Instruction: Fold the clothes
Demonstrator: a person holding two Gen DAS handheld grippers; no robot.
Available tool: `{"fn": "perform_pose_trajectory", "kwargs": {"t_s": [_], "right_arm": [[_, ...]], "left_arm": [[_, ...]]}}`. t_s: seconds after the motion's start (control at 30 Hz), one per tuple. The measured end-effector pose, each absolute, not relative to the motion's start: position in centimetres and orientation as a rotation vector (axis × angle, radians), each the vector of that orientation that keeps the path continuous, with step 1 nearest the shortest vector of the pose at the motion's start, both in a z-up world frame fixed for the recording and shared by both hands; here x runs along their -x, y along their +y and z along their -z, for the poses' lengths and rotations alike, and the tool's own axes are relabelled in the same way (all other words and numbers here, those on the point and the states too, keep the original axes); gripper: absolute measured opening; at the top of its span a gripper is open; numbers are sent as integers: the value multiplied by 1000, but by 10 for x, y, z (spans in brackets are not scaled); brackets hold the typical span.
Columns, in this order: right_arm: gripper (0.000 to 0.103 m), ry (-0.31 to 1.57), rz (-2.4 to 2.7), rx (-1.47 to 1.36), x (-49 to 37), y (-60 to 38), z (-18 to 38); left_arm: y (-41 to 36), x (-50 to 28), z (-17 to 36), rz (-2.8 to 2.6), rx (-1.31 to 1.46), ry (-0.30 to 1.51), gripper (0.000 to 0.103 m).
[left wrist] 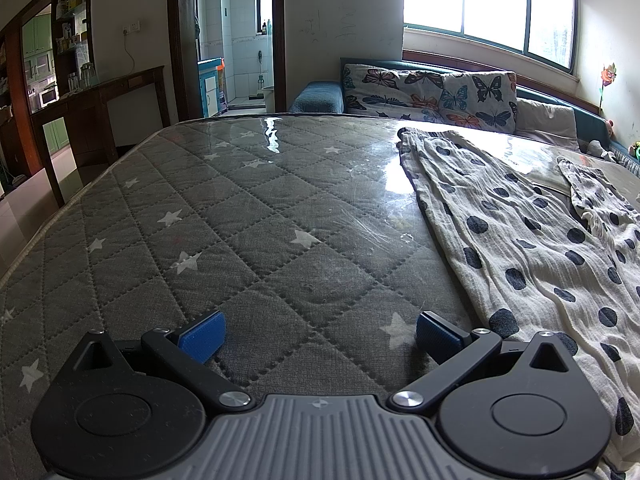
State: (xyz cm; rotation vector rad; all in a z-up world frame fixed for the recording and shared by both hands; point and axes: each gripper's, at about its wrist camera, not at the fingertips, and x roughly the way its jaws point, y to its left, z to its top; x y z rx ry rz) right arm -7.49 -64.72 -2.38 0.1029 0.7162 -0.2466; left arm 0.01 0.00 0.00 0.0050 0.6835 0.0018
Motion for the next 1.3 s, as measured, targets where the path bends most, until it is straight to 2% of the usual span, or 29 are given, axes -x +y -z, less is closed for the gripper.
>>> {"fn": "perform_pose_trajectory", "kwargs": {"t_s": [1.3], "right_arm": [[103,718,248,-99,75,-647,23]], "left_arm": [[2,-3,7,-3,-8,683,103]]}}
